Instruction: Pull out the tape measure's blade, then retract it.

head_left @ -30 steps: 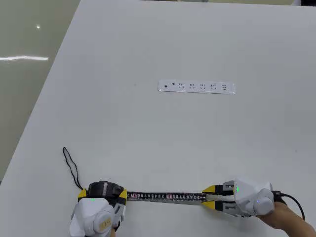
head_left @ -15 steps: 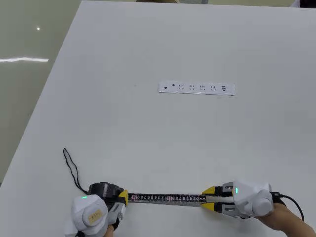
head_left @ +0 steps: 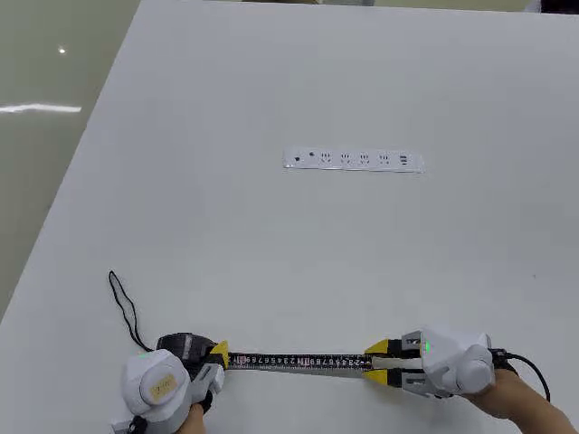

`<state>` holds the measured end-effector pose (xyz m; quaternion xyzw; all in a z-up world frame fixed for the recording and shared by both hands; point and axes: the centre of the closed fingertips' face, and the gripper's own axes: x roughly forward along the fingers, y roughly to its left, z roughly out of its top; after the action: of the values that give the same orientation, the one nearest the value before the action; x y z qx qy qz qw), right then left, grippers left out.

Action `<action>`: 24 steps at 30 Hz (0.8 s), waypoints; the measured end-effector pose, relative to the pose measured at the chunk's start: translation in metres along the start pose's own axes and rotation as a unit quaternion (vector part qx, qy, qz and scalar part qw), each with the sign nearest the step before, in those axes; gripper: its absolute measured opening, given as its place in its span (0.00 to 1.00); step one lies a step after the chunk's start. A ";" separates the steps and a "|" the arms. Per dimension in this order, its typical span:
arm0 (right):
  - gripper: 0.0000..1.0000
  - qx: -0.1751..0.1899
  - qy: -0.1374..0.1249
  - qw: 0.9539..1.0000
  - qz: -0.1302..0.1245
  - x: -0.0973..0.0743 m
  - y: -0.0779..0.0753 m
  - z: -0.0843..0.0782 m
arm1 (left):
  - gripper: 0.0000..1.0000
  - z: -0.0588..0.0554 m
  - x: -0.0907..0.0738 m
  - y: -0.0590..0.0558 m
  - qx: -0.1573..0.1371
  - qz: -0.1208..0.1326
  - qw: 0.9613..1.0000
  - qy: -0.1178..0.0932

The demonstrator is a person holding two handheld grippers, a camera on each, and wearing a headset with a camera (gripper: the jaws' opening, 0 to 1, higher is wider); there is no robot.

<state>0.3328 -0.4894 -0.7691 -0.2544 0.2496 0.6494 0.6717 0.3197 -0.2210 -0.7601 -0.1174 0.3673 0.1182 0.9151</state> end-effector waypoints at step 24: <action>0.12 0.000 0.001 1.000 0.006 0.001 0.002 0.006 | 0.64 -0.002 0.002 0.001 0.029 0.004 1.000 -0.003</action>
<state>0.3312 -0.4841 -0.7653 -0.2538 0.2519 0.6528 0.6678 0.3193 -0.2207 -0.7633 -0.0889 0.3682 0.1120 0.9187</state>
